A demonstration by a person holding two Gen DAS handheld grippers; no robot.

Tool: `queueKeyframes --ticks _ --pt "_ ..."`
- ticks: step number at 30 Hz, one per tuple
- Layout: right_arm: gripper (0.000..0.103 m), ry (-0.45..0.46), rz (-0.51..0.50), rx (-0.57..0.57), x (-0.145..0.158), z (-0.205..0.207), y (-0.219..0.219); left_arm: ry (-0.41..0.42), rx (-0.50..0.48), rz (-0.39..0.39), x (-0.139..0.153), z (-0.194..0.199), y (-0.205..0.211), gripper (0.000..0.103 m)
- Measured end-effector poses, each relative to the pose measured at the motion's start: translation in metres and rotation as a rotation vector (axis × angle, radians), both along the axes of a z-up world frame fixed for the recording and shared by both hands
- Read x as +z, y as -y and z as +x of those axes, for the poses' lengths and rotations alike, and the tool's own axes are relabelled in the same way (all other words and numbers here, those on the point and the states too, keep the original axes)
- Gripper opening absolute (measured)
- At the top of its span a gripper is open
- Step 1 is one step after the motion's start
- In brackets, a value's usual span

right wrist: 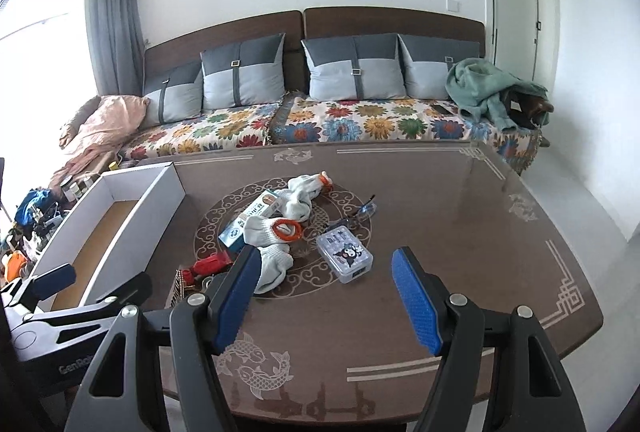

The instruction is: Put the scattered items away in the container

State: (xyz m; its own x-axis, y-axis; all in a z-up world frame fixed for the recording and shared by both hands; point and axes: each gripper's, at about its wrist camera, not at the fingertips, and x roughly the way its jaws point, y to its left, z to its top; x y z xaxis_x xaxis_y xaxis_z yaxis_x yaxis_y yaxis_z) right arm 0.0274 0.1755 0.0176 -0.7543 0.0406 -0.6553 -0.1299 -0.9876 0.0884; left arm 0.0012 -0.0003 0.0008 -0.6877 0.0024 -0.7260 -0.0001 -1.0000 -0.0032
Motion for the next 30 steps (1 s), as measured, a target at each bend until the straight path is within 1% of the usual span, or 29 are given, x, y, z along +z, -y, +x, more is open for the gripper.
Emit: queueKeyframes --ticks 3,4,5,7,9,11,17,22,24,27,30 --pt "0.070 0.037 -0.040 -0.001 -0.006 -0.019 -0.005 -0.022 0.003 0.009 0.005 0.008 0.002 0.103" --pt "0.070 0.024 -0.048 0.005 -0.006 -0.020 -0.014 -0.029 0.004 0.012 0.007 0.010 0.003 0.103" --pt "0.070 -0.004 -0.052 0.012 -0.006 -0.014 -0.026 -0.037 0.005 0.015 0.008 0.013 0.004 0.103" --pt "0.070 -0.066 0.026 0.008 0.008 0.027 0.010 -0.052 0.007 0.021 0.012 0.018 0.005 0.103" --pt "0.069 -0.077 0.031 0.007 0.011 0.034 0.017 -0.073 0.016 0.023 0.016 0.029 0.008 0.103" --pt "0.069 -0.088 0.033 0.011 0.014 0.038 0.019 -0.074 0.022 0.021 0.021 0.036 0.009 0.103" --pt "0.069 -0.100 0.045 0.001 0.016 0.047 0.019 -0.078 0.033 -0.020 0.024 0.039 -0.001 0.103" --pt "0.069 -0.121 0.023 -0.043 0.013 0.048 0.006 -0.062 0.030 -0.075 0.017 0.032 -0.011 0.103" --pt "0.069 -0.115 0.011 -0.053 0.011 0.044 0.003 -0.040 0.035 -0.069 0.011 0.029 -0.010 0.103" --pt "0.069 -0.080 0.012 -0.052 0.000 0.038 0.002 0.001 0.040 -0.051 0.001 0.024 -0.007 0.103" --pt "0.069 -0.058 0.006 -0.053 -0.009 0.035 -0.001 0.044 0.040 -0.051 -0.011 0.021 -0.006 0.103"
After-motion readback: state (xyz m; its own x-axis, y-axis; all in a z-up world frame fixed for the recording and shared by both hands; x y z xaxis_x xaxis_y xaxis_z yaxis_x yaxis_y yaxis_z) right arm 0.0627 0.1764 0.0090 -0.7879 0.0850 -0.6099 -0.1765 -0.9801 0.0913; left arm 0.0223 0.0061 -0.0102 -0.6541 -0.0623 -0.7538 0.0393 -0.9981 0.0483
